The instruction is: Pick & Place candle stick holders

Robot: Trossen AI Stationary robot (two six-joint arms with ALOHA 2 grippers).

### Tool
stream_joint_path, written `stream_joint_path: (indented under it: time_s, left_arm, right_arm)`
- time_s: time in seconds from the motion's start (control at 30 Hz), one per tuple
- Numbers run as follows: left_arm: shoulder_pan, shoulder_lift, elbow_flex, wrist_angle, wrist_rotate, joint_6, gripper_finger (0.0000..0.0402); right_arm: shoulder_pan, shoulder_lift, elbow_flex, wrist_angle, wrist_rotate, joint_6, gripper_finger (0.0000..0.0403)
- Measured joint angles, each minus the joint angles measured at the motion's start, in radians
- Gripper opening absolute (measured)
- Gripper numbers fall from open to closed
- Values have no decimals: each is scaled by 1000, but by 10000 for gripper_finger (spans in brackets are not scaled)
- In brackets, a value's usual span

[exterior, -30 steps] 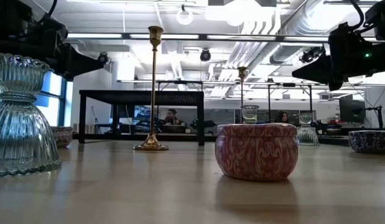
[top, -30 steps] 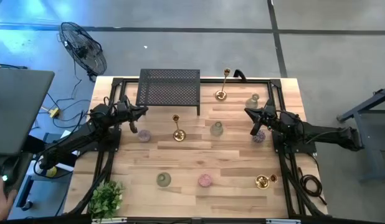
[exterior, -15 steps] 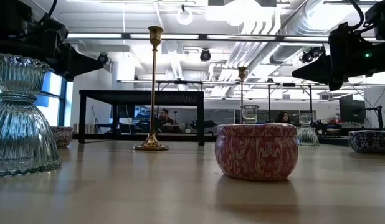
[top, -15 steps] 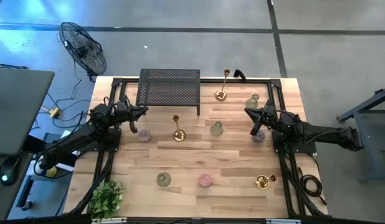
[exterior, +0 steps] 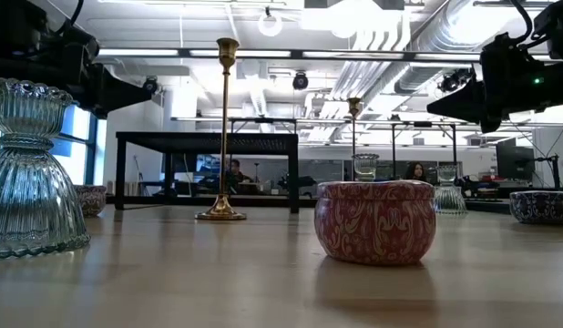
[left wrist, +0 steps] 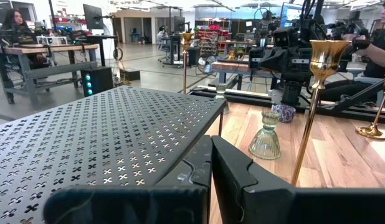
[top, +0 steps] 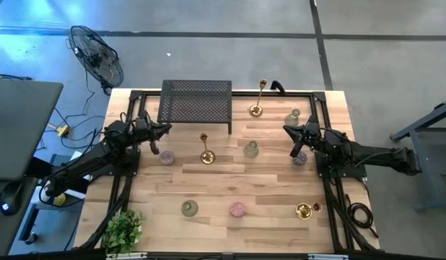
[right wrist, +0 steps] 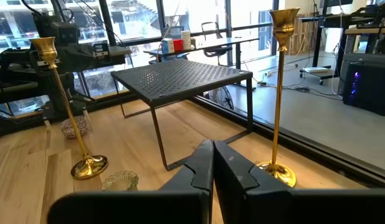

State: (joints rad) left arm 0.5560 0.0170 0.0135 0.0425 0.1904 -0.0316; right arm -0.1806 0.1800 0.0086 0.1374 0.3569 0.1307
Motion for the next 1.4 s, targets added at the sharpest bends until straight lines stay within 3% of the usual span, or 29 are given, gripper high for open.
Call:
stream_joint_path:
  time_s: [1.1, 1.4]
  left_arm:
    - [0, 0, 5, 18, 37, -47, 3]
    - [0, 93, 173, -169, 44, -14, 1]
  right_arm:
    - [0, 0, 0, 0, 0, 0, 0]
    - [0, 0, 0, 0, 0, 0, 0]
